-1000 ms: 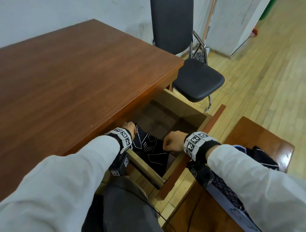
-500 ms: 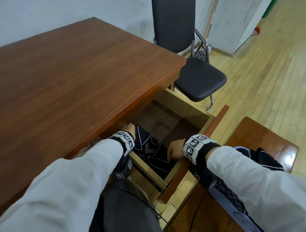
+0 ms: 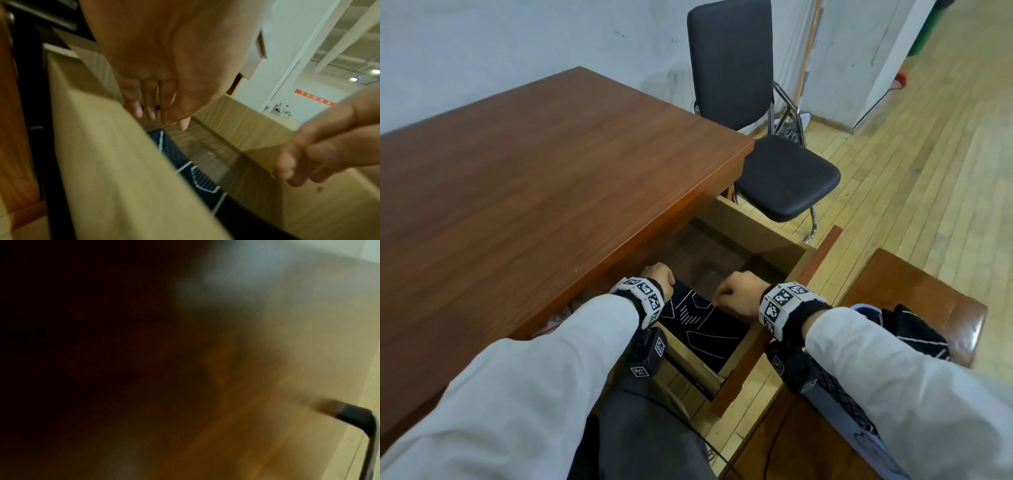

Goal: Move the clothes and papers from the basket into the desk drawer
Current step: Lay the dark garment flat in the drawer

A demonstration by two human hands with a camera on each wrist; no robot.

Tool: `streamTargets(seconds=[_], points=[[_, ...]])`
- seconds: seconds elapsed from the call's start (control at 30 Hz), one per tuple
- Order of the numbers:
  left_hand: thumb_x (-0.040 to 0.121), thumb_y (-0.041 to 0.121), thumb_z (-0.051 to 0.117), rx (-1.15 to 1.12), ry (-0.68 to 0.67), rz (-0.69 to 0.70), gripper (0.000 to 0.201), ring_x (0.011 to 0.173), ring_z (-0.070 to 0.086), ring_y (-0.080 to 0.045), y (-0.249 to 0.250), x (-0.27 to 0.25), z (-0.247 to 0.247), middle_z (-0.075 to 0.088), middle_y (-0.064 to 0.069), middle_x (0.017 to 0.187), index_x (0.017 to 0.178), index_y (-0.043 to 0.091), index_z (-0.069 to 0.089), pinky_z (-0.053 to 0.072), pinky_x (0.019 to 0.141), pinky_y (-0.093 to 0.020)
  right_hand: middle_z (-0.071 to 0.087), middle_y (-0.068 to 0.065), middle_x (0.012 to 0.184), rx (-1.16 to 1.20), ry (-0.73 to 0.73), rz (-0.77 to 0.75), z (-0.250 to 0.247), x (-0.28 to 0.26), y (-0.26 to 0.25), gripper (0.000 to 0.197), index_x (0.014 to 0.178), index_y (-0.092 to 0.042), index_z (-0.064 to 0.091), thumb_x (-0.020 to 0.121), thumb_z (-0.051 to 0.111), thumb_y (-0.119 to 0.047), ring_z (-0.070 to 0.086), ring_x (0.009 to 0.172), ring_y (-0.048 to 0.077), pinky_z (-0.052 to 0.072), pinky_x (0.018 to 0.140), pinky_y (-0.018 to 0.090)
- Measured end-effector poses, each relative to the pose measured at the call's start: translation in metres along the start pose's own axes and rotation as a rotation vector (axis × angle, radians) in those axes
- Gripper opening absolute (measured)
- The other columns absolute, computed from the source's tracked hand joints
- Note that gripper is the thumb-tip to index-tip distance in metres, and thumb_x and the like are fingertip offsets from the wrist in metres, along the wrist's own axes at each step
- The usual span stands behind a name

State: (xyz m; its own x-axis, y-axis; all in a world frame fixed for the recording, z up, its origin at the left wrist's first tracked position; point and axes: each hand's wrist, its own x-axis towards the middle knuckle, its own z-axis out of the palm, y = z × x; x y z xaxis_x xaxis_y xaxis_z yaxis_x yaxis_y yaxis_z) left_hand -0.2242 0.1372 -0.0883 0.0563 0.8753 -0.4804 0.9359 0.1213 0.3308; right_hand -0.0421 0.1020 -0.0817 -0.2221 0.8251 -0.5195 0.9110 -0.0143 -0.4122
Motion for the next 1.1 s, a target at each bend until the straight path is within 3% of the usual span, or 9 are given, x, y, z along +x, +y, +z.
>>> streamTargets(seconds=[0.13,0.3,0.53,0.63,0.7,0.77,0.93,1.03,1.1], points=[[0.090,0.000,0.049,-0.031,-0.009,0.071,0.031,0.114,0.059,-0.027,0.020,-0.024,-0.005,0.062,-0.009,0.124,0.111,0.013,0.067,0.046,0.097,-0.032,0.071,-0.001,0.108,0.013,0.094,0.008,-0.011,-0.019,-0.011,0.023,0.103,-0.022,0.075,0.092,0.056,-0.026,0.064,0.098,0.017,0.053,0.090,0.032],[0.091,0.011,0.054,-0.051,0.043,0.191,0.027,0.113,0.061,-0.025,0.058,-0.062,-0.011,0.065,-0.006,0.122,0.112,0.018,0.068,0.047,0.101,-0.036,0.071,-0.001,0.103,0.112,0.315,0.057,-0.038,-0.072,-0.006,0.024,0.102,-0.020,0.075,0.093,0.053,-0.025,0.064,0.093,0.015,0.052,0.080,0.026],[0.092,0.017,0.054,-0.124,0.120,0.280,0.023,0.110,0.061,-0.026,0.109,-0.102,-0.009,0.066,-0.007,0.118,0.111,0.016,0.067,0.049,0.099,-0.038,0.067,0.010,0.096,0.271,0.624,0.391,-0.049,-0.162,0.053,0.019,0.098,-0.009,0.069,0.091,0.053,-0.016,0.063,0.089,0.026,0.050,0.072,0.031],[0.093,0.018,0.053,-0.133,0.137,0.304,0.023,0.111,0.061,-0.027,0.124,-0.112,-0.006,0.065,-0.008,0.118,0.112,0.015,0.067,0.049,0.098,-0.037,0.058,0.005,0.072,0.307,0.578,0.560,-0.041,-0.192,0.084,0.017,0.071,-0.013,0.061,0.087,0.057,-0.016,0.054,0.065,0.019,0.042,0.055,0.024],[0.093,0.018,0.053,-0.128,0.138,0.318,0.022,0.110,0.061,-0.027,0.131,-0.118,-0.003,0.065,-0.008,0.117,0.111,0.014,0.066,0.048,0.096,-0.036,0.064,0.007,0.079,0.309,0.497,0.640,-0.031,-0.204,0.098,0.016,0.077,-0.010,0.065,0.086,0.062,-0.023,0.058,0.069,0.021,0.043,0.055,0.024],[0.094,0.019,0.053,-0.115,0.141,0.328,0.022,0.109,0.061,-0.026,0.137,-0.121,0.002,0.066,-0.007,0.116,0.110,0.014,0.067,0.048,0.094,-0.035,0.070,0.009,0.093,0.317,0.457,0.654,-0.022,-0.208,0.110,0.020,0.094,-0.009,0.071,0.086,0.064,-0.026,0.065,0.083,0.024,0.051,0.066,0.028],[0.093,0.020,0.053,-0.091,0.134,0.326,0.021,0.106,0.063,-0.026,0.142,-0.124,0.012,0.067,-0.007,0.113,0.108,0.014,0.068,0.049,0.091,-0.034,0.059,0.001,0.068,0.369,0.420,0.663,-0.013,-0.206,0.110,0.029,0.094,-0.008,0.068,0.084,0.070,-0.036,0.055,0.060,0.014,0.039,0.047,0.022],[0.094,0.019,0.053,-0.098,0.128,0.322,0.022,0.105,0.063,-0.026,0.144,-0.127,0.015,0.068,-0.007,0.113,0.107,0.014,0.069,0.050,0.092,-0.035,0.060,0.001,0.067,0.480,0.411,0.657,-0.015,-0.205,0.107,0.018,0.077,-0.012,0.067,0.090,0.063,-0.024,0.063,0.070,0.021,0.049,0.058,0.026],[0.093,0.018,0.052,-0.117,0.111,0.330,0.021,0.104,0.063,-0.026,0.147,-0.130,0.018,0.068,-0.006,0.112,0.106,0.015,0.069,0.051,0.093,-0.036,0.067,0.007,0.088,0.475,0.399,0.678,-0.013,-0.205,0.110,0.019,0.098,-0.004,0.068,0.093,0.057,-0.019,0.066,0.093,0.028,0.052,0.073,0.031]])
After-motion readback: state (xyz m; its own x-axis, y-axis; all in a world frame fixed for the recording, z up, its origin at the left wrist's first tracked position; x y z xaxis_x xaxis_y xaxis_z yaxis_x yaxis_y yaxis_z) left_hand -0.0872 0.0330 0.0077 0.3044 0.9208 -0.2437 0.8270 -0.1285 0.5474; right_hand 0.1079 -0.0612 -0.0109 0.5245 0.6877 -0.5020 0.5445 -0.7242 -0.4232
